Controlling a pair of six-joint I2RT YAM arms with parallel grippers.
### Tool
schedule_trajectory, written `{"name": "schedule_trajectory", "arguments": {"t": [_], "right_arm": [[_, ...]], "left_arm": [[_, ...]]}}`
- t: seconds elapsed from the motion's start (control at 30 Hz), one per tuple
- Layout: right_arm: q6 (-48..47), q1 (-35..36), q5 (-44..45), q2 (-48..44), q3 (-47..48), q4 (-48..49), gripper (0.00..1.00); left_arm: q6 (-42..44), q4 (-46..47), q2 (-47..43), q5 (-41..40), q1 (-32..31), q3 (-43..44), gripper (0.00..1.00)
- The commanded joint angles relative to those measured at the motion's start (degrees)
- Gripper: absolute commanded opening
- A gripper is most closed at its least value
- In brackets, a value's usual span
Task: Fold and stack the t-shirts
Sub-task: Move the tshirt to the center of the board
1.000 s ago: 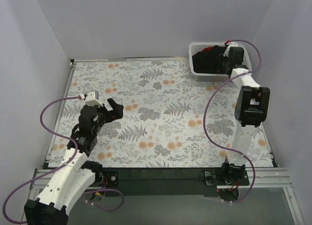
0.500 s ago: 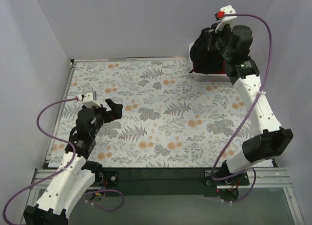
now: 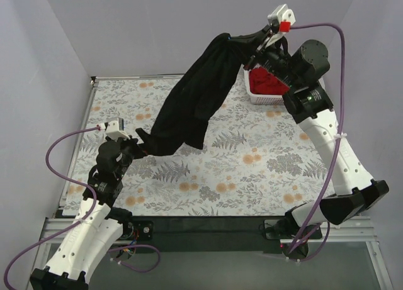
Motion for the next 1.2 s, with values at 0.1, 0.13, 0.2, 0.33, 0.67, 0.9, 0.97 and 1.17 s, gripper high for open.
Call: {"name": "schedule_trajectory", "arguments": {"t": [0.1, 0.13, 0.2, 0.33, 0.67, 0.9, 0.97, 1.17], "right_arm": [[4.90, -0.73, 13.53, -9.00, -30.12, 6.48, 0.24], [8.05, -2.21, 16.27, -9.72, -34.78, 5.96, 0.32], [10.61, -4.67, 21.29, -11.39, -43.76, 1.85, 0.47], [11.51, -9.51, 23.77, -13.68, -50.02, -7.48, 0.63], [8.24, -11.18, 30.09, -24.91, -56.79, -19.97, 0.75], [12.73, -13.47, 35.80, -31.87, -60.92, -23.84, 0.71], [13.70, -13.65, 38.00, -34.32, -62.41, -24.02, 0.70], [17.03, -13.82, 38.53, -39.95, -66.64, -24.11, 0.69]], "left_arm": [[0.55, -0.82, 1.00, 1.03, -0.20, 0.02, 0.95], [0.46, -0.82, 1.27, 1.38, -0.12, -0.06, 0.95], [0.20, -0.91, 2.23, 1.82, -0.20, -0.07, 0.95], [-0.15, -0.82, 5.83, 7.79, -0.20, 1.34, 0.95], [4.32, -5.90, 32.27, 4.57, -26.89, 17.85, 0.95], [7.67, -11.01, 57.15, -8.62, -43.88, 34.46, 0.73], [8.11, -12.24, 63.72, -9.86, -45.55, 39.54, 0.72], [7.76, -13.56, 75.43, -10.56, -47.75, 48.62, 0.69]]}}
